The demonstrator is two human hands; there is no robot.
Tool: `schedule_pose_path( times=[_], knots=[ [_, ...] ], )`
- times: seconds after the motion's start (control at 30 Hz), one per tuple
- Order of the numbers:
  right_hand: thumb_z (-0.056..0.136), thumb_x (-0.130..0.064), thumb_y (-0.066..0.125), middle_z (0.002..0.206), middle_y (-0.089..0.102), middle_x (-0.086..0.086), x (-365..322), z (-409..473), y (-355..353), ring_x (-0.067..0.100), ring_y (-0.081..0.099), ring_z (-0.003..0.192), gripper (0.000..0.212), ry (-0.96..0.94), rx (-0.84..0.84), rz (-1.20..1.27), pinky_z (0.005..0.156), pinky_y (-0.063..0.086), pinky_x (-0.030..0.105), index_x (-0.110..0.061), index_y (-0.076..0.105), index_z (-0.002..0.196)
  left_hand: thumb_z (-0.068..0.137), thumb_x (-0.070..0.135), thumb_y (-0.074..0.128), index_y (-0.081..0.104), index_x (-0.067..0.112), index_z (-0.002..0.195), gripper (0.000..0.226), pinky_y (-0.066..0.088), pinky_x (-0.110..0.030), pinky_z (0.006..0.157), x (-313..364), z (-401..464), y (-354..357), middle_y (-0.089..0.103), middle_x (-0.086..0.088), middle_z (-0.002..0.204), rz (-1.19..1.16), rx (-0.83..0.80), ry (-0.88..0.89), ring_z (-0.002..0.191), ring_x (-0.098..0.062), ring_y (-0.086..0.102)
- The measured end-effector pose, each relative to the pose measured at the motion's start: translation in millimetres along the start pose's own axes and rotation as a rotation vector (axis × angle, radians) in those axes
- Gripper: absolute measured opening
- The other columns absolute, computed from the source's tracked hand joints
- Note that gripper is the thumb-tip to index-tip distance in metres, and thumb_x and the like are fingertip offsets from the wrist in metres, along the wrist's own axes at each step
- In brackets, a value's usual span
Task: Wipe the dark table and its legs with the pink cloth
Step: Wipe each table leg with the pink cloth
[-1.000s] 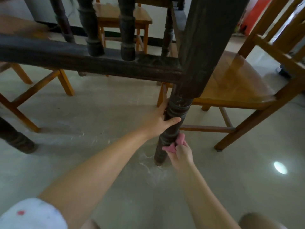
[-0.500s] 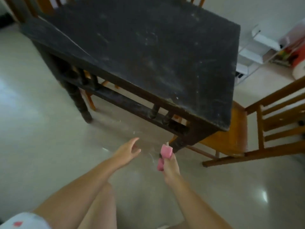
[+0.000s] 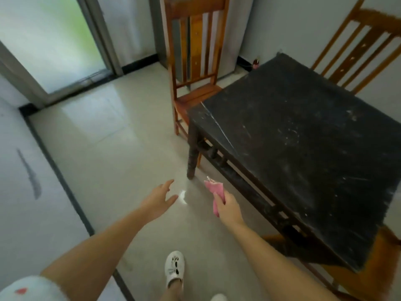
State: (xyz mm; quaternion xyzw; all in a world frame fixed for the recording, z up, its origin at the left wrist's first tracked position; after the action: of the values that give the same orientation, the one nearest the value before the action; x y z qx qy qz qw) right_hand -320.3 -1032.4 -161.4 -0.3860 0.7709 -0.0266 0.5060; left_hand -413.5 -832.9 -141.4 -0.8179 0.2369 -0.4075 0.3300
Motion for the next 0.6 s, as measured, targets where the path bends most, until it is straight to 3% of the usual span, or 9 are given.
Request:
schedule_pose_path(
  times=[0.13,0.2,0.3,0.4,0.53,0.6],
  knots=[
    [0.094,-0.048,0.043,0.074,0.055,0.001,-48.5,18.3,10.7,0.007,0.055,0.064,0.038,-0.11,-0.076,0.005,0.062,0.047,0.02,-0.016,0.063,0.095,0.093,0.041,0.043,0.02,0.023,0.144,0.059,0.037,-0.035,0.098,-2.2,6.4,-32.3,0.047,-0.008,0.133,-0.002,0.058,-0.023,0.121,-0.023,0.045],
    [0.094,-0.048,0.042,0.081,0.056,-0.003,-66.2,26.3,14.6,0.001,0.051,0.067,0.032,-0.19,-0.119,0.011,0.063,0.045,0.019,-0.027,0.063,0.108,0.093,0.041,0.044,0.02,0.021,0.144,0.059,0.038,-0.037,0.099,-5.1,8.0,-41.6,0.047,-0.009,0.133,-0.025,0.086,-0.058,0.121,-0.024,0.045],
    [0.096,-0.038,0.045,0.1,0.055,-0.009,-92.4,38.9,20.5,0.002,0.052,0.082,0.027,-0.288,-0.188,-0.025,0.078,0.051,0.025,-0.037,0.057,0.12,0.093,0.042,0.045,0.021,0.021,0.144,0.06,0.038,-0.036,0.099,-11.9,6.7,-53.7,0.048,-0.009,0.132,-0.054,0.144,-0.078,0.121,-0.024,0.046],
    [0.097,-0.035,0.044,0.118,0.055,-0.007,-118.0,53.2,31.1,0.006,0.055,0.104,0.032,-0.383,-0.217,-0.128,0.095,0.047,0.029,-0.038,0.053,0.127,0.092,0.043,0.045,0.021,0.022,0.144,0.061,0.037,-0.035,0.098,-23.0,9.7,-67.4,0.047,-0.008,0.131,-0.074,0.171,-0.101,0.121,-0.023,0.044],
    [0.096,-0.036,0.045,0.123,0.054,0.001,-141.8,80.0,53.2,0.012,0.056,0.106,0.035,-0.398,-0.218,-0.235,0.095,0.049,0.034,-0.028,0.052,0.13,0.092,0.044,0.046,0.022,0.022,0.143,0.061,0.036,-0.034,0.099,-43.5,26.9,-91.7,0.048,-0.007,0.129,-0.114,0.196,-0.115,0.12,-0.023,0.044],
    [0.095,-0.041,0.043,0.126,0.053,-0.003,-156.7,93.7,67.2,0.01,0.054,0.111,0.036,-0.426,-0.217,-0.239,0.097,0.046,0.03,-0.034,0.051,0.13,0.091,0.043,0.047,0.023,0.021,0.143,0.061,0.036,-0.034,0.098,-54.2,41.4,-106.0,0.048,-0.008,0.129,-0.111,0.196,-0.091,0.12,-0.023,0.045]
  ],
)
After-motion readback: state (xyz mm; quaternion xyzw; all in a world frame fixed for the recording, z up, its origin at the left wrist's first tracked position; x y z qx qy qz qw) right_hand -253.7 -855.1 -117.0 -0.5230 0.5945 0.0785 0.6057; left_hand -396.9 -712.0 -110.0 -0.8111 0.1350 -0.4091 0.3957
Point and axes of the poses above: each hand's wrist, its own z-axis towards the middle knuckle, its own y-axis out of the palm, x = y × z, the point moved 8 cm from there along z, towards the middle knuckle
